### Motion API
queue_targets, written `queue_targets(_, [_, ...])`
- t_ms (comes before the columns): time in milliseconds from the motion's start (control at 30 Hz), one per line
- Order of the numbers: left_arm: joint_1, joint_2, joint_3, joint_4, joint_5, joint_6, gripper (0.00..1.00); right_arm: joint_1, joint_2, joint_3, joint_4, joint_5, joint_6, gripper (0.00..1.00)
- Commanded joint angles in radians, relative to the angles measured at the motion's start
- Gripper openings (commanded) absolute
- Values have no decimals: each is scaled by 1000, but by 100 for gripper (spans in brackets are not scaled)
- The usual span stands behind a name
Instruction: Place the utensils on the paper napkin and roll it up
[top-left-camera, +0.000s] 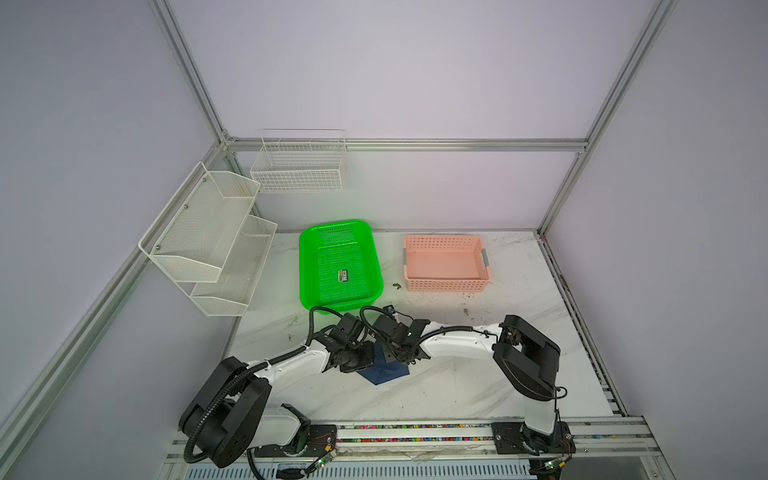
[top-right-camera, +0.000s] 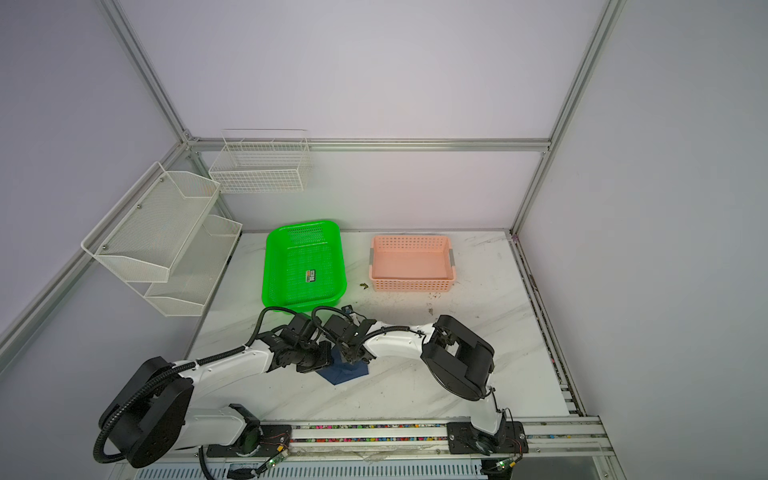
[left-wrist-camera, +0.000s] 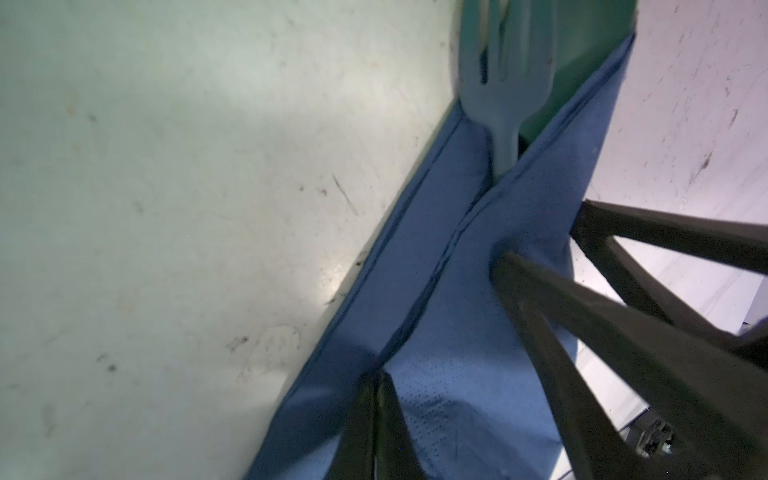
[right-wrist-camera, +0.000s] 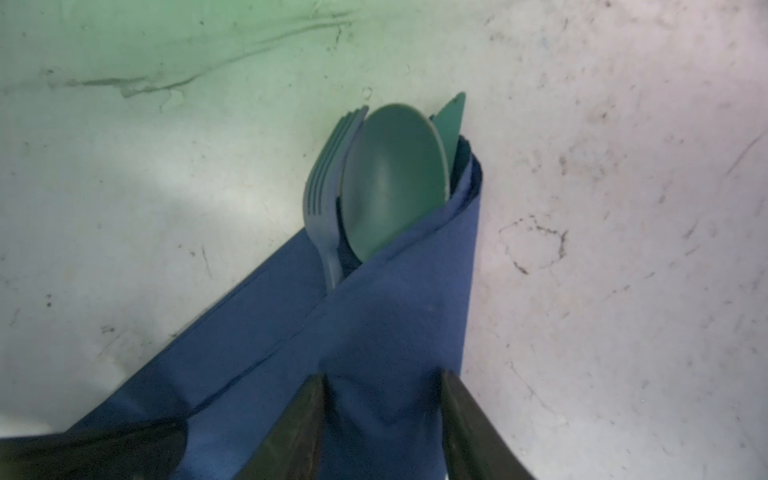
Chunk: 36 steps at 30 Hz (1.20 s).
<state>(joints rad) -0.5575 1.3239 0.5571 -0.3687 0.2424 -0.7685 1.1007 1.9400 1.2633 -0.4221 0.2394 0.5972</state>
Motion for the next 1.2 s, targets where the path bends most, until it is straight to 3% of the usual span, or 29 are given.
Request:
queue_targets(0, [5, -28, 37, -46, -30, 26, 0, 3, 19, 3, -21, 13, 8, 46])
queue_targets(233, [7, -66, 80, -106, -54, 38, 0, 3, 27, -4, -27, 15, 15, 44])
queue_targets(433, [0, -210, 119, -121, -75, 27, 13, 3, 33, -7, -23, 2, 18, 42])
queue_targets(700, [-93, -347, 79, -9, -85, -15, 18, 2, 47, -12, 3, -44, 21, 40])
queue_targets(1167, [-194, -412, -167, 186, -146, -225, 5, 1, 54, -10, 14, -85, 30, 36])
